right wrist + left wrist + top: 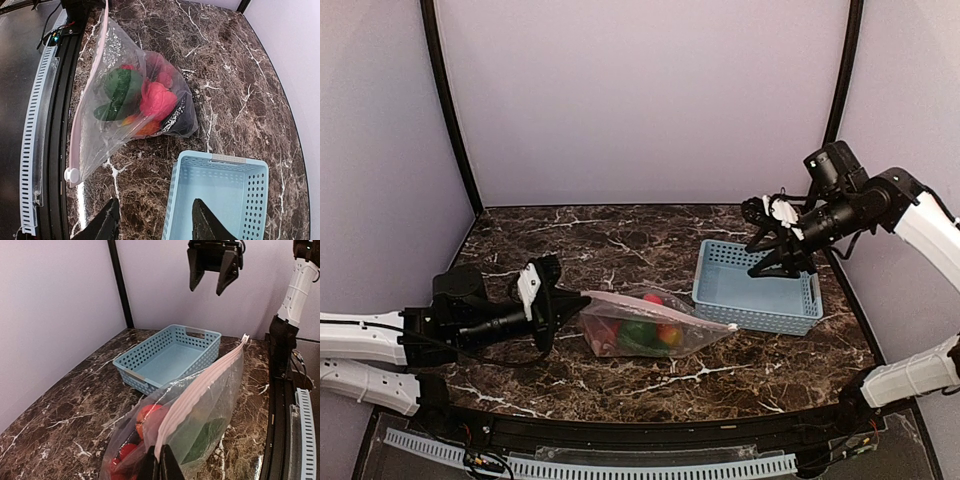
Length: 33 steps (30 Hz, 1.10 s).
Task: Place the food in the zip-top bag and seal the zipper
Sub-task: Place the zipper food storage bag at the center of the board, then reset both arms
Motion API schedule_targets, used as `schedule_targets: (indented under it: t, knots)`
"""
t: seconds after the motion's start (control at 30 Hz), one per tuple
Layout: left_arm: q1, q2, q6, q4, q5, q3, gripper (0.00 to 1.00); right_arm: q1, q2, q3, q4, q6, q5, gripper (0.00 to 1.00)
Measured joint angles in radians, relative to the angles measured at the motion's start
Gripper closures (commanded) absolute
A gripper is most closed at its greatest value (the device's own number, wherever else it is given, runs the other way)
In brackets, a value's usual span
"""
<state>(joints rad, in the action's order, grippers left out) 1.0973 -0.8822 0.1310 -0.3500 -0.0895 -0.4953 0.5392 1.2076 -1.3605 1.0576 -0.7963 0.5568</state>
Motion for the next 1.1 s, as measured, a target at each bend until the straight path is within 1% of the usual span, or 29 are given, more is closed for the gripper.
schedule_targets:
  t: [0.1, 0.13, 0.23, 0.27, 0.3, 0.33, 0.37, 0.47, 0.5, 0.57, 0.67, 0.7, 0.77, 0.8, 0.83, 0.97, 1.1]
  knots:
    - [0.0, -0.003, 0.02, 0.008, 0.089, 0.011, 0.94, 0.0, -0.023, 0.027, 0.0, 0.012, 0.0, 0.52]
    - [0.0, -0.004, 0.024, 0.008, 0.11, 0.015, 0.89, 0.0, -0.025, 0.034, 0.0, 0.016, 0.0, 0.52]
    - [0.0, -0.005, 0.039, 0.026, 0.156, 0.024, 0.84, 0.0, -0.03, 0.061, -0.003, 0.031, 0.0, 0.52]
    - [0.0, -0.008, 0.045, 0.04, 0.167, 0.024, 0.75, 0.0, -0.031, 0.069, -0.004, 0.034, 0.0, 0.52]
    - [0.0, -0.01, 0.046, 0.057, 0.176, 0.024, 0.7, 0.0, -0.031, 0.074, -0.005, 0.036, 0.0, 0.52]
    - [0.0, -0.011, 0.051, 0.075, 0.18, 0.024, 0.62, 0.0, -0.032, 0.079, -0.005, 0.039, 0.0, 0.52]
    - [0.0, -0.012, 0.059, 0.09, 0.182, 0.023, 0.56, 0.0, -0.031, 0.084, -0.007, 0.039, 0.0, 0.52]
    - [0.0, -0.018, 0.074, 0.193, 0.158, -0.005, 0.47, -0.005, -0.031, 0.086, -0.013, 0.046, 0.0, 0.52]
    - [0.0, -0.018, 0.084, 0.221, 0.143, -0.016, 0.4, -0.009, -0.031, 0.086, -0.018, 0.048, 0.001, 0.52]
    - [0.0, -0.005, 0.111, 0.286, 0.097, -0.043, 0.32, -0.023, -0.029, 0.085, -0.028, 0.055, 0.003, 0.5]
    - [0.0, 0.05, 0.148, 0.346, 0.014, -0.058, 0.25, -0.066, -0.028, 0.084, -0.063, 0.082, 0.007, 0.42]
    - [0.0, 0.072, 0.161, 0.362, -0.019, -0.061, 0.22, -0.085, -0.028, 0.084, -0.084, 0.099, 0.007, 0.34]
    - [0.0, 0.108, 0.18, 0.39, -0.072, -0.075, 0.21, -0.124, -0.028, 0.084, -0.131, 0.137, 0.0, 0.16]
    - [0.0, 0.117, 0.192, 0.402, -0.094, -0.088, 0.2, -0.145, -0.028, 0.084, -0.16, 0.16, -0.007, 0.04]
    - [0.0, 0.118, 0.198, 0.41, -0.108, -0.1, 0.2, -0.163, -0.029, 0.084, -0.19, 0.188, -0.016, 0.02]
    - [0.0, 0.101, 0.208, 0.434, -0.14, -0.159, 0.19, -0.22, -0.03, 0.085, -0.307, 0.285, -0.063, 0.01]
    - [0.0, 0.074, 0.189, 0.444, -0.212, -0.2, 0.11, -0.255, -0.034, 0.085, -0.364, 0.371, -0.103, 0.01]
